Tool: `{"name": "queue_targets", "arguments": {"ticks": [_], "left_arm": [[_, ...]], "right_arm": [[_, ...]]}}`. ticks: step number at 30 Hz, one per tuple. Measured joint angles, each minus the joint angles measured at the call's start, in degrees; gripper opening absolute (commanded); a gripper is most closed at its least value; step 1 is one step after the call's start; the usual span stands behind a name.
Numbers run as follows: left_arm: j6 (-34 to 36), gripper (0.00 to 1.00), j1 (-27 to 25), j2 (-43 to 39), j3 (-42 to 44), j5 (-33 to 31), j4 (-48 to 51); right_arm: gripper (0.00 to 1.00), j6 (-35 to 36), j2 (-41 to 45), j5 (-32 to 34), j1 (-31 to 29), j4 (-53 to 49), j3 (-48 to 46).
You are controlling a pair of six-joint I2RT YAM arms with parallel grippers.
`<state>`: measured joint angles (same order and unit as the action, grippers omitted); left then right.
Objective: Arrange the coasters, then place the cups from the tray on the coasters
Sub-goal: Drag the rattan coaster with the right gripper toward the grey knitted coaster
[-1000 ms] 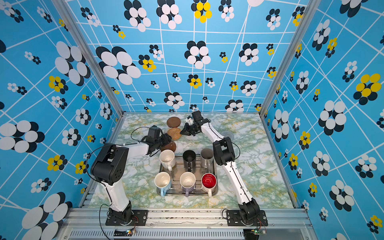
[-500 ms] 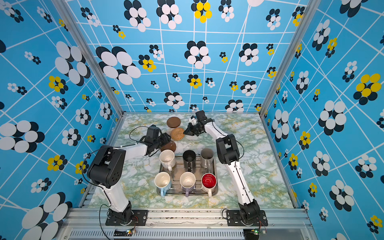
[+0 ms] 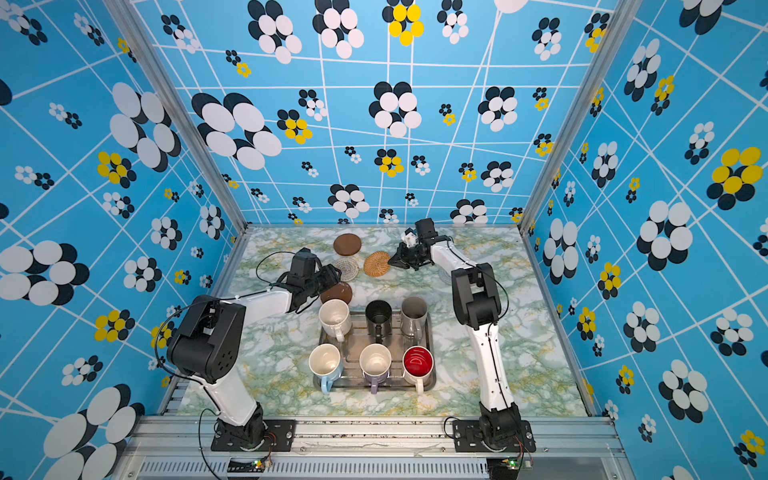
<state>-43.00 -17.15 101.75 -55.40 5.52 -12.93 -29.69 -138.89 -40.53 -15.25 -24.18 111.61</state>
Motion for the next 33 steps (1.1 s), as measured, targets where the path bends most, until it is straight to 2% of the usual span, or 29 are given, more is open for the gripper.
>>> {"name": "queue_targets", "arguments": {"ticks": [8, 14, 26, 33], "left_arm": [[0.6, 0.64, -0.7, -0.7, 0.0, -0.4, 0.9], [0.6, 0.64, -1.3, -0.9, 0.0, -0.8, 1.1], [1.0, 0.64, -2.1, -0.9, 0.0, -1.0, 1.4], [1.1, 0.64, -2.1, -0.9, -0.1, -1.0, 2.2]], "right_arm": [[0.0, 1.9, 5.6, 1.7, 3.6, 0.8, -10.2], [0.0, 4.2, 9.0, 4.5, 7.3, 0.2, -14.1], [0.0, 8.1, 11.5, 12.9, 8.6, -5.1, -15.1], [0.0, 8.3, 12.9, 15.8, 11.6, -6.1, -15.1]]}}
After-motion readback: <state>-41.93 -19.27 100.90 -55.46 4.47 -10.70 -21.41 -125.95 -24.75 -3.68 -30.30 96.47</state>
